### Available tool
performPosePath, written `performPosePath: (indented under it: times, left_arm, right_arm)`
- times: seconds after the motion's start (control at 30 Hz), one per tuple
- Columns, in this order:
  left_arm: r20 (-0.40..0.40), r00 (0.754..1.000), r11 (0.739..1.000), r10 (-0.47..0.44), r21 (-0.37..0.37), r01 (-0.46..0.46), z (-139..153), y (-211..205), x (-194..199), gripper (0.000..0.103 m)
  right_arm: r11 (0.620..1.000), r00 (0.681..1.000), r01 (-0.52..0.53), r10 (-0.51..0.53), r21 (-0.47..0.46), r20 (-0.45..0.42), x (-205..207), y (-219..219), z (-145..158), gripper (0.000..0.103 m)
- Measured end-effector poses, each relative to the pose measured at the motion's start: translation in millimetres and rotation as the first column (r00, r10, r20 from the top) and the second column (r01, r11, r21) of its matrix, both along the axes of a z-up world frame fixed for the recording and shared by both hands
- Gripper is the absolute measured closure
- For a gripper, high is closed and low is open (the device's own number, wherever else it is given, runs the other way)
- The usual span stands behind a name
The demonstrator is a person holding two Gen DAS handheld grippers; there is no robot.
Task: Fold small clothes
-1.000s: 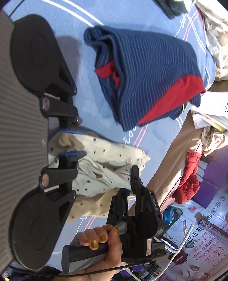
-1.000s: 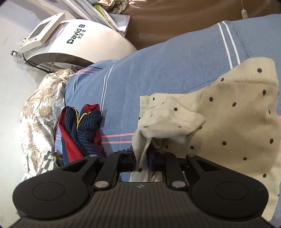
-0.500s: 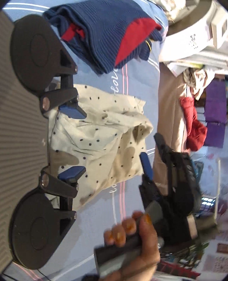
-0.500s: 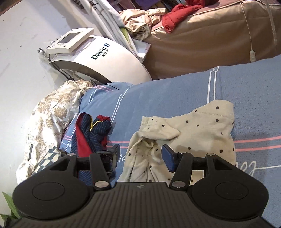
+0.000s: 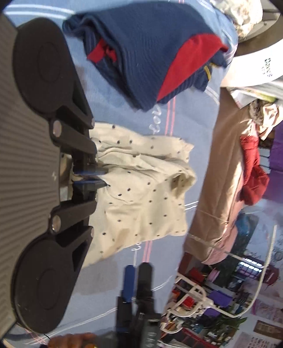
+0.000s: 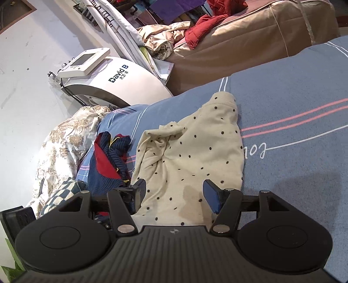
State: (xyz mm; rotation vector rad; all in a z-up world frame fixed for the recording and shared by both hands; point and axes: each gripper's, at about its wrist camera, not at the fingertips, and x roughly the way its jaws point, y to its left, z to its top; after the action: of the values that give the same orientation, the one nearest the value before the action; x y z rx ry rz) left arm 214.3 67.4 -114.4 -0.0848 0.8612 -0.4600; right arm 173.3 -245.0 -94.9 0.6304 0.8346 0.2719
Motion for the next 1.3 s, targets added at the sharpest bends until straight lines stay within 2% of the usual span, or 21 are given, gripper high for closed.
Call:
performPosePath:
  times: [0.1, 0.13, 0.17, 0.23, 0.3, 0.33, 0.37, 0.53, 0.67, 0.77, 0.83, 0.97, 1.07, 1.2, 1.3]
  left_arm:
    - [0.011, 0.998, 0.996, 0.061, 0.071, -0.061, 0.1, 10.9, -7.2, 0.097]
    - [-0.006, 0.997, 0.990, 0.080, 0.113, -0.079, -9.1, 13.9, -4.7, 0.093]
    - [-0.034, 0.994, 0.987, 0.106, 0.128, -0.101, -18.7, 18.8, -1.6, 0.080]
    - [-0.095, 0.984, 0.987, 0.154, 0.066, -0.148, -28.4, 35.3, -1.9, 0.067]
    - [-0.114, 0.972, 0.976, 0.205, -0.052, -0.212, -26.8, 53.8, -11.0, 0.046]
    - [-0.128, 0.966, 0.967, 0.224, -0.096, -0.237, -25.5, 61.2, -14.8, 0.029]
    - [-0.138, 0.963, 0.960, 0.232, -0.129, -0.250, -24.6, 65.8, -18.8, 0.020]
    - [-0.208, 0.962, 0.933, 0.176, -0.276, -0.230, -31.2, 61.0, -29.6, 0.015]
    - [-0.271, 0.952, 0.884, 0.143, -0.397, -0.246, -49.9, 36.2, -30.9, 0.015]
    - [-0.309, 0.927, 0.865, 0.212, -0.383, -0.325, -65.5, 23.7, -33.0, 0.015]
    - [-0.303, 0.917, 0.826, 0.260, -0.422, -0.373, -71.4, 22.5, -35.8, 0.015]
    - [-0.320, 0.903, 0.785, 0.285, -0.463, -0.412, -77.6, 23.0, -16.2, 0.017]
    - [-0.333, 0.899, 0.772, 0.285, -0.476, -0.421, -80.3, 15.1, 4.2, 0.018]
    - [-0.319, 0.901, 0.789, 0.295, -0.451, -0.418, -79.5, 0.5, 14.9, 0.018]
    - [-0.323, 0.898, 0.785, 0.298, -0.453, -0.423, -80.1, 0.8, 14.4, 0.017]
  right_arm:
    - [1.000, 1.000, 0.002, -0.002, -0.022, -0.015, -2.4, 1.8, -5.1, 0.004]
    - [1.000, 1.000, 0.004, -0.005, -0.026, -0.023, -2.2, 2.2, -8.1, 0.004]
    - [1.000, 1.000, 0.013, -0.013, -0.023, -0.026, -2.0, 2.7, -10.4, 0.004]
    - [1.000, 1.000, 0.021, -0.021, -0.023, -0.013, -3.2, 3.0, -11.6, 0.003]
    - [0.998, 0.999, 0.043, -0.043, -0.039, 0.005, -5.9, -0.2, -11.1, 0.000]
    - [0.998, 0.998, 0.056, -0.056, -0.035, 0.003, -7.6, -4.6, -13.0, 0.000]
    - [0.998, 0.998, 0.065, -0.065, -0.028, -0.004, -8.2, -8.6, -15.4, 0.000]
    - [0.995, 0.994, 0.098, -0.098, -0.009, -0.046, -16.0, -20.4, -27.6, 0.000]
    - [0.996, 0.995, 0.084, -0.085, -0.010, -0.061, -23.1, -16.8, -32.2, 0.000]
    - [0.996, 0.994, 0.086, -0.086, 0.000, -0.064, -27.5, -17.2, -33.3, 0.000]
    - [0.996, 0.994, 0.089, -0.089, 0.001, -0.062, -28.7, -19.0, -34.0, 0.000]
    - [0.994, 0.992, 0.106, -0.106, -0.006, -0.064, -24.7, -25.6, -37.9, 0.000]
    - [0.991, 0.990, 0.131, -0.130, 0.013, -0.057, -16.4, -33.7, -41.8, 0.000]
    - [0.977, 0.981, 0.185, -0.176, 0.108, -0.081, 3.4, -50.7, -54.8, 0.000]
    - [0.963, 0.979, 0.188, -0.169, 0.192, -0.112, 23.6, -55.9, -70.7, 0.000]
